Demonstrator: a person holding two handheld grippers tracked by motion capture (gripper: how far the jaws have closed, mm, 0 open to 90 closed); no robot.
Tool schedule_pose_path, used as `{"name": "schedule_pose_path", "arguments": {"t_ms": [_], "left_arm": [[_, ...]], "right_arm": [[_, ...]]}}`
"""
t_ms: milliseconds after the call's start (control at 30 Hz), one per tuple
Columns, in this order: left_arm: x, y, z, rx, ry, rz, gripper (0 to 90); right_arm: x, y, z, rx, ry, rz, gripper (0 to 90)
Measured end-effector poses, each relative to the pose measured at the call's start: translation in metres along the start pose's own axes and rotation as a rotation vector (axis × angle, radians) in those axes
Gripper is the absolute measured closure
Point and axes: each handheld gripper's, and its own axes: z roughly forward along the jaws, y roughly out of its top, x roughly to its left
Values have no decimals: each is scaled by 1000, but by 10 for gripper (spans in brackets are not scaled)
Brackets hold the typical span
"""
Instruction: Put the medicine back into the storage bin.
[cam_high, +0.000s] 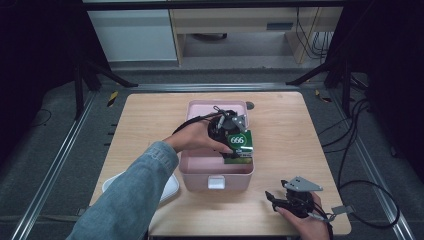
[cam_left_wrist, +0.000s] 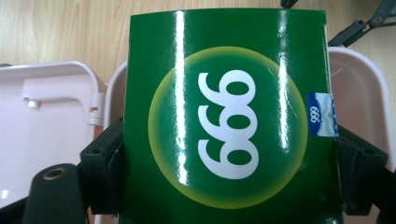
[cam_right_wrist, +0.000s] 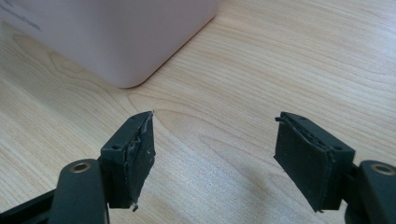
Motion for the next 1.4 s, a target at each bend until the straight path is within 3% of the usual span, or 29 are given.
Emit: {"name": "schedule_pose_path", "arguments": {"t_ms": [867,1400], "left_arm": [[-6,-19,44,25,-56,-29,158],[-8,-30,67,43,-66,-43,157]], "right_arm": [[1,0,0,4,6,-5,283],[2,-1,1,7,7,-4,280]]}}
